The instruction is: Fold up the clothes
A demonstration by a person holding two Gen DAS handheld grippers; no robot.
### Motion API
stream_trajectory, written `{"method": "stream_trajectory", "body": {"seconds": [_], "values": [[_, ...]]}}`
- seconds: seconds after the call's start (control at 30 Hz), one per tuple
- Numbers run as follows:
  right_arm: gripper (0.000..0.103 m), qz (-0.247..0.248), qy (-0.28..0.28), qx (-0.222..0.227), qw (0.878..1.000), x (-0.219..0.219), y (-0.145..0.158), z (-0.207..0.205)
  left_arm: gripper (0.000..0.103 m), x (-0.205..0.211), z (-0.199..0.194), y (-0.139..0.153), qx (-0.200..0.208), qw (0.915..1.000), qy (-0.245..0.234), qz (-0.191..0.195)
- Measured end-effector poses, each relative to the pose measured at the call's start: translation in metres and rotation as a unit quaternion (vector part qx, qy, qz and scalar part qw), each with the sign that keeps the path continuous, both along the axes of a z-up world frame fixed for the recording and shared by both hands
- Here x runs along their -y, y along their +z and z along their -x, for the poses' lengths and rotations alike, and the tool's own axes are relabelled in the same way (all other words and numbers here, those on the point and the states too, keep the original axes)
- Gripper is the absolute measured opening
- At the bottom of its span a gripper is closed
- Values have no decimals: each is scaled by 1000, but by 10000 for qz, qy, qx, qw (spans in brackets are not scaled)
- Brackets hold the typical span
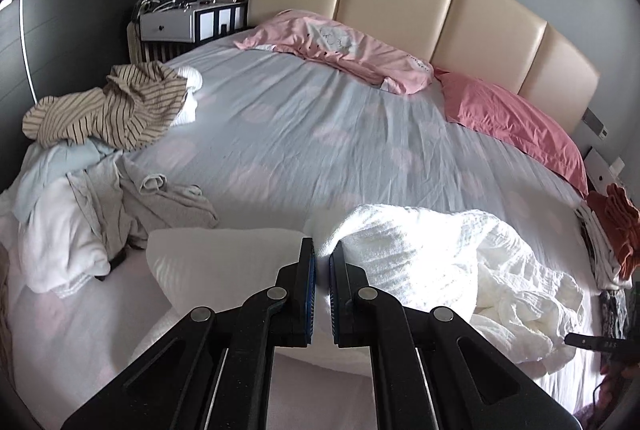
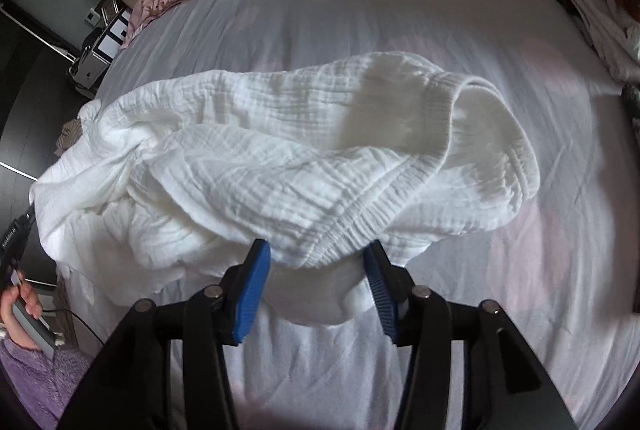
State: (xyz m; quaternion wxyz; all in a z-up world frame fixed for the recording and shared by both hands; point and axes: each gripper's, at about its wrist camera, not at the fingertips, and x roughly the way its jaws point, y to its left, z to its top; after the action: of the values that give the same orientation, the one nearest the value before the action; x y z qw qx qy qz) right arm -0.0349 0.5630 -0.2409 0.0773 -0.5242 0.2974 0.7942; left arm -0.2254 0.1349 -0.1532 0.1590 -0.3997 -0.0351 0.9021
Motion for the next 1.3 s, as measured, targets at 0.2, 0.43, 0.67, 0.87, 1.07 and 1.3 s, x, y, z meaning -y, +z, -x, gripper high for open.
{"method": "stream_trajectory", "body": {"seconds": [0.2,0.43,0.67,0.87,1.07,1.3], "values": [[15,-267,-244,-478,9982,-3,21,-12,6,-2,-6,3,-89,10000,-2,-6],[0,-1268,-730,-1253,9813,-14,106,-54,7,-2,-35,49,-732,9972,-154,-66],[0,-1930,-1032,-1630,9620,-39,188,-101,6,-1,-61,103,-1321,9904,-338,-235],[8,-1536,-390,-1166,9804,-19,157,-78,6,2,-66,148,-1772,9835,-333,-164],[27,-884,222,-536,9944,13,84,-35,6,2,-48,156,-1841,9815,-258,468],[34,-1638,1517,81,9747,67,38,8,6,9,-12,106,-1411,9850,86,986]]}}
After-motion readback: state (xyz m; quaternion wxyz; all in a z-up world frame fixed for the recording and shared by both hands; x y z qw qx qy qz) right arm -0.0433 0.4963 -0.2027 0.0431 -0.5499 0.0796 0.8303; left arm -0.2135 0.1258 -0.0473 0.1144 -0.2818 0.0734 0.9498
